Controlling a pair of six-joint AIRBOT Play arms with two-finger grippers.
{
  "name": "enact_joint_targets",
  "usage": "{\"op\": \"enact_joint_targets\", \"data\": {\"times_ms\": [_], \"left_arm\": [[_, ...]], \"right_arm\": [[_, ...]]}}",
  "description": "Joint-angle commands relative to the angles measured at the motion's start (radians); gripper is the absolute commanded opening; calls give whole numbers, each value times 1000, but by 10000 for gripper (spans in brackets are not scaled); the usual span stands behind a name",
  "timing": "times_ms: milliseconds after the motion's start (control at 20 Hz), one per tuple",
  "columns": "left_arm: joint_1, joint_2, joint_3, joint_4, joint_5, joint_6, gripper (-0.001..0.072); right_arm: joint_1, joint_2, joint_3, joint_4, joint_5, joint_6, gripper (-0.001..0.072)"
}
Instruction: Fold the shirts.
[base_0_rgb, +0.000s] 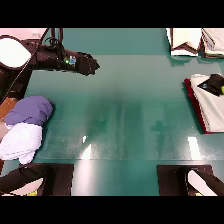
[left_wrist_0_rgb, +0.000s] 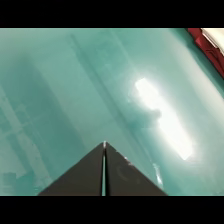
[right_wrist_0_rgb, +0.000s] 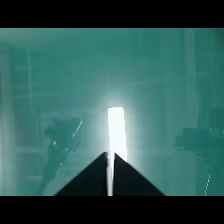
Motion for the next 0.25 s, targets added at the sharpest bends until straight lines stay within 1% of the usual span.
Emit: {"op": "enact_joint_targets", "data": {"times_ms": [0,200], "left_arm": [[0,0,0,0,0,0,23],[0,0,0,0,0,0,23]], "right_arm": [[160,4,-1,1,-64,-1,22],[192,4,-1,2,-73,-1,22]]}}
